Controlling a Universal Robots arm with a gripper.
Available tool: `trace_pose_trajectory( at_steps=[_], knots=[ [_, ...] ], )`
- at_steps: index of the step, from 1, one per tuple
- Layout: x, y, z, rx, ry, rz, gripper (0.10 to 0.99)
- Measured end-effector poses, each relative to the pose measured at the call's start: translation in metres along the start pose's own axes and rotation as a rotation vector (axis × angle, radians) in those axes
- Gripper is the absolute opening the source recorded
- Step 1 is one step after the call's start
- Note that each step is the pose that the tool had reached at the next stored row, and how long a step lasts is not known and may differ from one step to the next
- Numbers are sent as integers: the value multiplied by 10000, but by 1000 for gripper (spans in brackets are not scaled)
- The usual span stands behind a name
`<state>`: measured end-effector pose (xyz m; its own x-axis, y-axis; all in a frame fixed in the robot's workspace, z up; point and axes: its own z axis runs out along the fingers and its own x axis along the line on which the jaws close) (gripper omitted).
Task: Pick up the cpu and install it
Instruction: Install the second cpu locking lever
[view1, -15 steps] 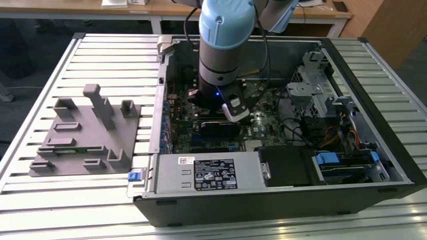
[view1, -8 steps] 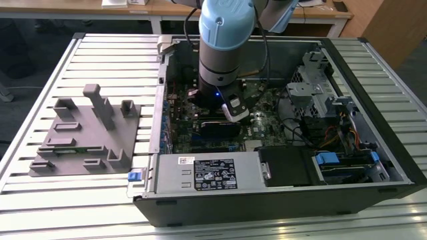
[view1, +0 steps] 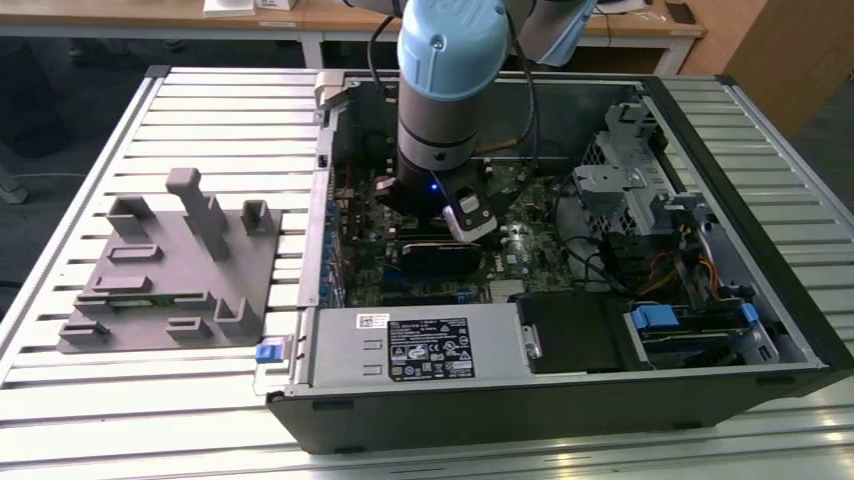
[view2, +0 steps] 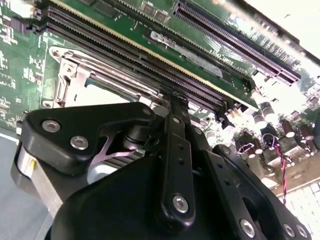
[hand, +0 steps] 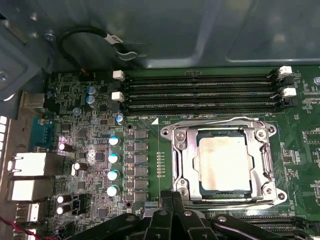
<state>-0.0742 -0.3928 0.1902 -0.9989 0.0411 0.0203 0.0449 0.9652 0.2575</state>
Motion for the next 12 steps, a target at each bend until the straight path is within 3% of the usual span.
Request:
trace_pose_trajectory(
  at_steps=[4, 12],
  knots=[
    [1, 10, -30, -7, -3, 1, 118],
    [5, 45, -162, 2, 0, 2, 118]
  ],
)
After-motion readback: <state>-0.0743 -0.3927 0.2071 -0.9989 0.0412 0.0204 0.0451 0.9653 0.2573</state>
